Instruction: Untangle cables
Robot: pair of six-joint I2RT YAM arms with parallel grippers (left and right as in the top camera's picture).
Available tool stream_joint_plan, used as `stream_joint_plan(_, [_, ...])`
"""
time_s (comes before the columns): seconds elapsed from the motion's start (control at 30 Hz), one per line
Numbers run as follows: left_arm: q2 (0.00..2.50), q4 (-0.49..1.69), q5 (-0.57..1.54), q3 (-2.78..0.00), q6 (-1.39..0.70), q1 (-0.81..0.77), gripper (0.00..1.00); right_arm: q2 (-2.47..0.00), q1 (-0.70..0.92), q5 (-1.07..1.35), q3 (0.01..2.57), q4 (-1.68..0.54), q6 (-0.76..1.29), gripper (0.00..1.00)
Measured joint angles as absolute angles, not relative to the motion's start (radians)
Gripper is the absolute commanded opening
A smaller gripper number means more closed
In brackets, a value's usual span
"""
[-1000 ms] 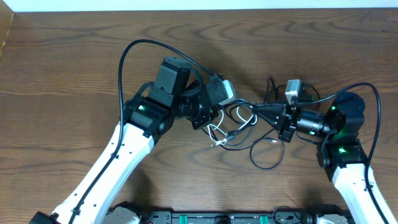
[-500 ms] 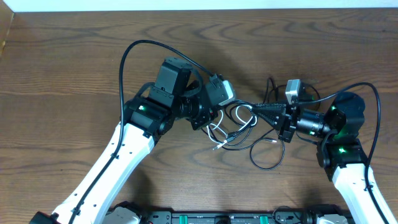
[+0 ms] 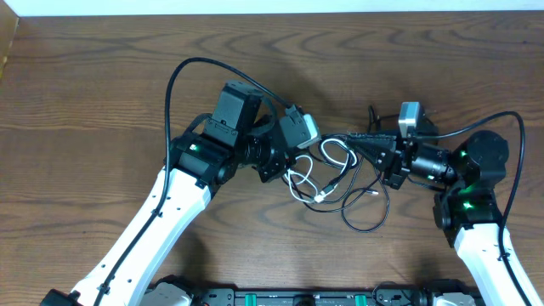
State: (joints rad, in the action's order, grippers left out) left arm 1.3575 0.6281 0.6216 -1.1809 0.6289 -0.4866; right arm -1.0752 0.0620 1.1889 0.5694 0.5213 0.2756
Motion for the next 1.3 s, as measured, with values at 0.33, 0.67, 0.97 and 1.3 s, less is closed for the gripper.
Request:
stream_joint_plan(0.33, [1.357, 0.704, 0.566, -1.181, 0.629, -0.487, 0.07, -1.075, 0.062, 1.191, 0.569, 0.587, 0.312, 0.01])
stream_joint_plan(0.67, [1.357, 0.717, 0.551, -1.181, 0.629, -0.488, 0.08, -1.075, 0.062, 1.163, 0.569, 0.589, 0.300, 0.01])
stream_joint_plan(0.97, [1.357, 0.719, 0.550, -1.181, 0.629, -0.488, 0.07, -1.075, 0.062, 1.103, 0.569, 0.558, 0.152, 0.01])
stream_joint_plan(1.3, [1.357, 0.682, 0.552, -1.181, 0.628, -0.488, 0.08, -1.075, 0.065, 1.080, 0.569, 0.427, 0.071, 0.02])
